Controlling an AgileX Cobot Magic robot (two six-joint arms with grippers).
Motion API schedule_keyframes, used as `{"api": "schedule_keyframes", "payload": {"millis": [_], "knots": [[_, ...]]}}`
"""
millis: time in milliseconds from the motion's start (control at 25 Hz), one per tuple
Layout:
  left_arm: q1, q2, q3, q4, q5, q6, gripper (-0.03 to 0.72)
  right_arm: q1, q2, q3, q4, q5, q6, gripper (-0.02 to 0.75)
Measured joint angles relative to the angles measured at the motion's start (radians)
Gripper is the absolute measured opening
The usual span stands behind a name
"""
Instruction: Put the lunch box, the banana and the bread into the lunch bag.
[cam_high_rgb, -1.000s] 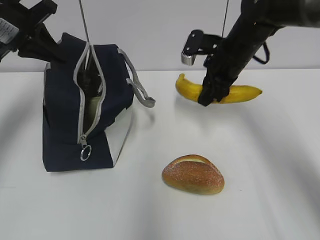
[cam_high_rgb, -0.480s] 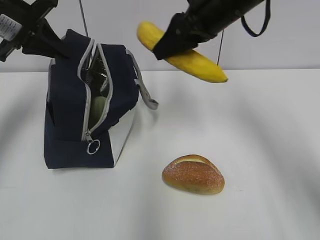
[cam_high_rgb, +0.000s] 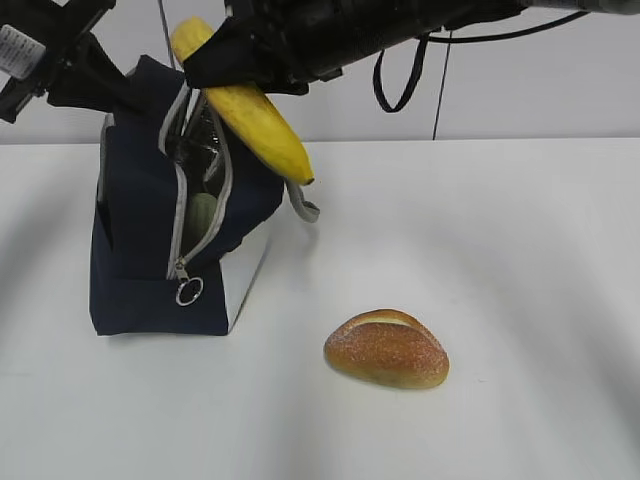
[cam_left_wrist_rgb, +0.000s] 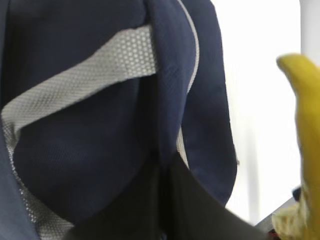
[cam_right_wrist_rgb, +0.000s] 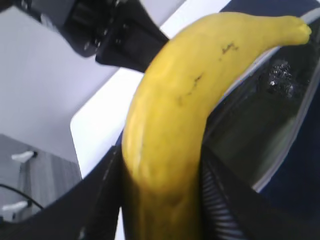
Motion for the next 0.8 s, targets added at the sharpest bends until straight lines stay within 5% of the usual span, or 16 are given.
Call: {"api": "schedule_keyframes", "payload": {"millis": [440, 800], "knots": [[0.000, 0.000, 0.000, -0.006, 0.017, 0.000, -0.003, 0.000, 0.161, -0.004, 0.131, 0.020, 0.037, 0.309], [0.000, 0.000, 0.000, -0.006, 0.021, 0.000, -0.003, 0.004, 0.224, -0.108, 0.118, -0.045, 0.372, 0.309]]}}
